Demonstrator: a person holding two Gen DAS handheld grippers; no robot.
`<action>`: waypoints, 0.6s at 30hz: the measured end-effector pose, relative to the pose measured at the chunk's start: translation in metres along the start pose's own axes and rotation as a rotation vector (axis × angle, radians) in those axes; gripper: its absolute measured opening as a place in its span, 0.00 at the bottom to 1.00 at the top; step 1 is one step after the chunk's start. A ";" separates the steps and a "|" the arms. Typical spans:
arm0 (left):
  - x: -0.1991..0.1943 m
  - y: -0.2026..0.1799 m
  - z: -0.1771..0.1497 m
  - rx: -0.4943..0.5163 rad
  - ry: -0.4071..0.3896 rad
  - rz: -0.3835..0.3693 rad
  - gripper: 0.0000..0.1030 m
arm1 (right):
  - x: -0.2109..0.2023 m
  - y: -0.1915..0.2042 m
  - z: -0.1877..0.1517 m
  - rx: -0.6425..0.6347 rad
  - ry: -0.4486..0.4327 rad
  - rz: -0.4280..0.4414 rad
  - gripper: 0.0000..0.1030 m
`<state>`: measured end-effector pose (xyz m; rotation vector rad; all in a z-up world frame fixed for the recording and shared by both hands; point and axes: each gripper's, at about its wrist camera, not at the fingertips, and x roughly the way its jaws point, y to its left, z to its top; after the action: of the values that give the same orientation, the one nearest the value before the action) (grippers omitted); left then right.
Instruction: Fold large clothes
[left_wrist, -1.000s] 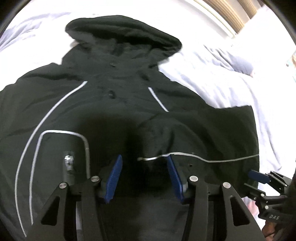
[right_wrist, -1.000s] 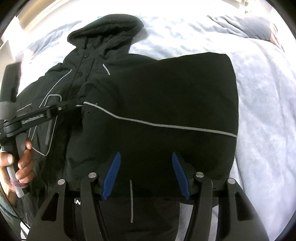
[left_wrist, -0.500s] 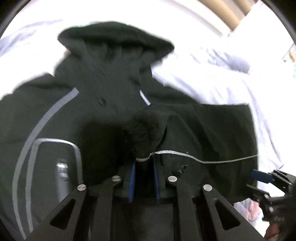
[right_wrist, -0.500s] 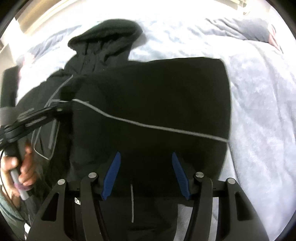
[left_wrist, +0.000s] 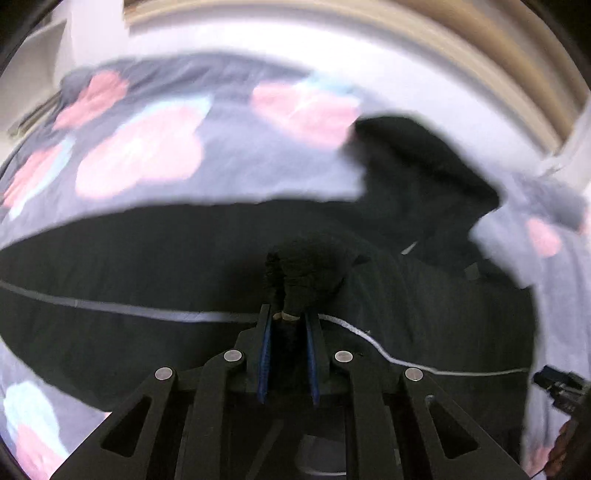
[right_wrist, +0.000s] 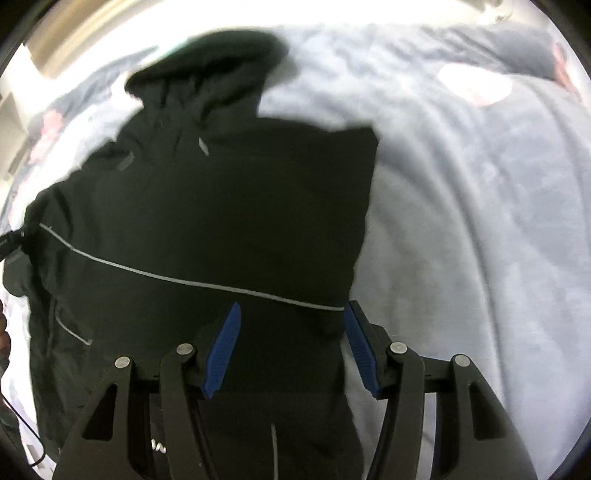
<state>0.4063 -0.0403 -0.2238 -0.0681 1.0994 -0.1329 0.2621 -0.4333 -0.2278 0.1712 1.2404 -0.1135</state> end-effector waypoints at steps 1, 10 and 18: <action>0.017 0.003 -0.004 0.011 0.055 0.037 0.17 | 0.011 0.003 0.000 -0.002 0.022 -0.008 0.58; 0.032 -0.021 -0.016 0.166 0.071 0.241 0.34 | 0.040 0.009 0.000 -0.006 0.102 -0.074 0.63; -0.044 -0.028 -0.007 0.058 -0.079 -0.036 0.62 | 0.004 0.049 0.018 -0.082 -0.010 0.011 0.63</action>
<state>0.3781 -0.0619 -0.1845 -0.0412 1.0149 -0.1927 0.2891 -0.3887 -0.2226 0.1064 1.2316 -0.0542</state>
